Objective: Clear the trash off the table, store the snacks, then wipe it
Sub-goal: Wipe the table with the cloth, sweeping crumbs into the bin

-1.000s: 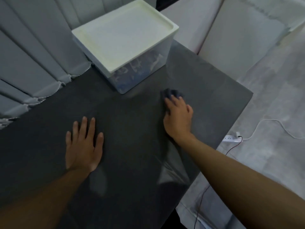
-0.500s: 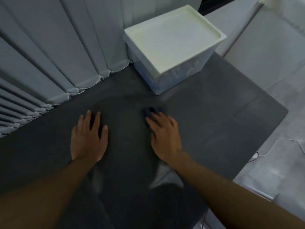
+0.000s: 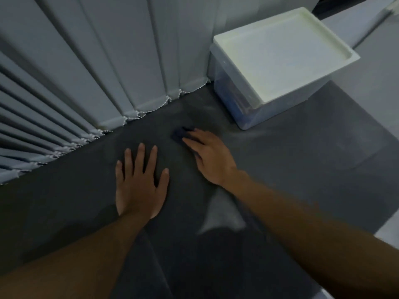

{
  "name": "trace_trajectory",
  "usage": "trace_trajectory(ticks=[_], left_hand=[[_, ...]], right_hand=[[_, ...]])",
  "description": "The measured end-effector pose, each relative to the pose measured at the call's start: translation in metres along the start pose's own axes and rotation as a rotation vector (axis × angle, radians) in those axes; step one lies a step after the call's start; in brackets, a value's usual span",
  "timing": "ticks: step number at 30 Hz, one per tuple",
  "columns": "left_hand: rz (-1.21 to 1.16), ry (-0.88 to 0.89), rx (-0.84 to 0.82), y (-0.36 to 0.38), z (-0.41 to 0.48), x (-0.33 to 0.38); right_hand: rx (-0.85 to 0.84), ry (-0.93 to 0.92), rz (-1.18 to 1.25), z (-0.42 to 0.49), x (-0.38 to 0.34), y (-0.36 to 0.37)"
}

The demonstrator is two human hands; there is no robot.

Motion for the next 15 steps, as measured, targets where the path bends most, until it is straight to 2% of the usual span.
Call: trace_trajectory(ticks=[1,5,6,7,10,11,13,15], left_hand=[[-0.001,0.0,0.002,0.0,0.0,-0.001],[0.016,0.006,0.019,0.003,0.002,-0.005],[0.018,0.009,0.023,0.004,0.002,-0.005],[0.017,0.012,0.026,0.004,0.002,-0.006],[0.011,0.017,0.024,0.005,0.002,-0.005],[0.01,0.017,0.022,0.005,0.002,-0.005],[0.005,0.016,0.023,0.005,0.002,-0.005],[0.007,0.015,0.027,0.004,0.002,-0.005]], right_hand=[[0.014,0.053,-0.027,0.012,0.012,0.001],[-0.001,0.494,-0.125,0.058,0.044,0.006],[-0.006,0.517,-0.124,0.065,0.038,0.008],[-0.008,0.456,-0.118,0.07,0.027,0.01],[-0.076,-0.025,-0.07,0.067,-0.012,0.015],[-0.117,-0.126,-0.047,0.065,-0.013,0.016],[-0.108,-0.123,-0.099,0.076,0.005,0.016],[-0.057,0.109,-0.188,0.091,0.031,0.016]])
Point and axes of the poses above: each hand's wrist, its own z-axis towards the middle knuckle, its own y-axis out of the palm, x = y × z, the point moved 5 cm from there along z, towards the middle knuckle, and after that the axes turned 15 degrees about -z, right-handed, at the moved point
